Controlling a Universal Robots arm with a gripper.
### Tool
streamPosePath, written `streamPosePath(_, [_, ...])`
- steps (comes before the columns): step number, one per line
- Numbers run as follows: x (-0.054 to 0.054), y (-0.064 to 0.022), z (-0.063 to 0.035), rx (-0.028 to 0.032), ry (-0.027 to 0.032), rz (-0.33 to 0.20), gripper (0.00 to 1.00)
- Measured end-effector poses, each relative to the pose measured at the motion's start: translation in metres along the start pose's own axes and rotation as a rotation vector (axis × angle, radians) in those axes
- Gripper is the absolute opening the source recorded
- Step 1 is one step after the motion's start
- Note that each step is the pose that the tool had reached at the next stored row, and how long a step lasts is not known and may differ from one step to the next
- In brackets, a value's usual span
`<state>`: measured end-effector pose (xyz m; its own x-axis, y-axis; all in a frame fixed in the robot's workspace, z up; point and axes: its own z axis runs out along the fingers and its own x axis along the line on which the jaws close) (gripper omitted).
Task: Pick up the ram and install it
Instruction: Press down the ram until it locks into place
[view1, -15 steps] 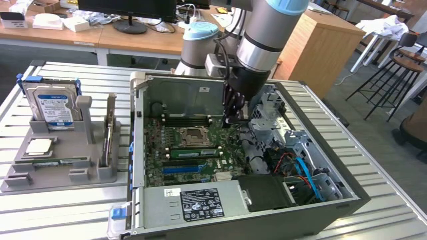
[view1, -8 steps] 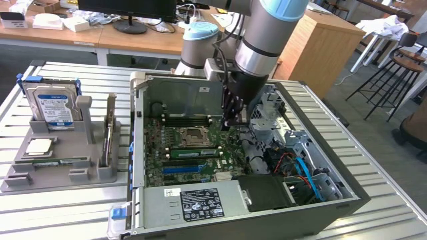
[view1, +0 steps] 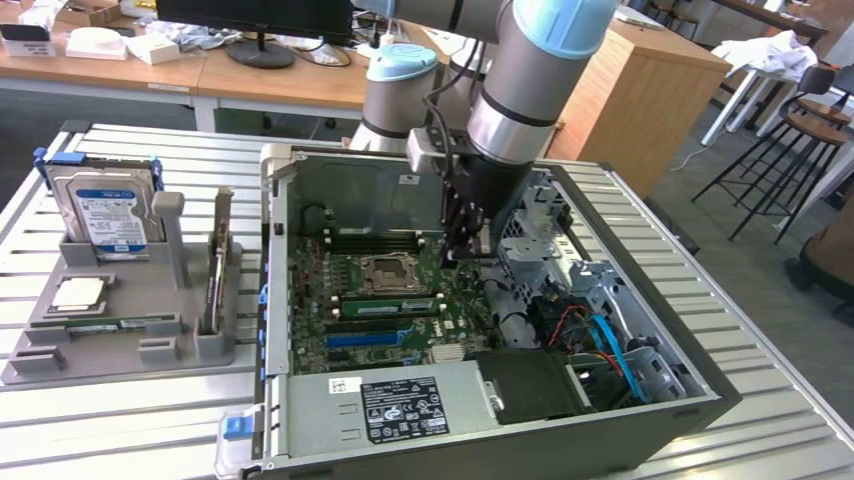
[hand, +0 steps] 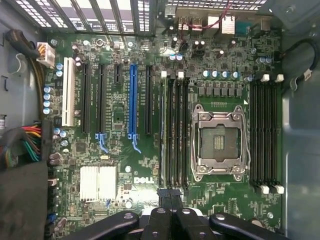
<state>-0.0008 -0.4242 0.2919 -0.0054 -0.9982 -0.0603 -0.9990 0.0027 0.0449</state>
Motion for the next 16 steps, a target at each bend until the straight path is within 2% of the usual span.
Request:
streamPosePath(11, [0.001, -0.0007, 0.0141, 0.0001, 0.0, 0.0, 0.1])
streamPosePath(16, [0.001, -0.0007, 0.0156, 0.0, 0.0001, 0.0, 0.1])
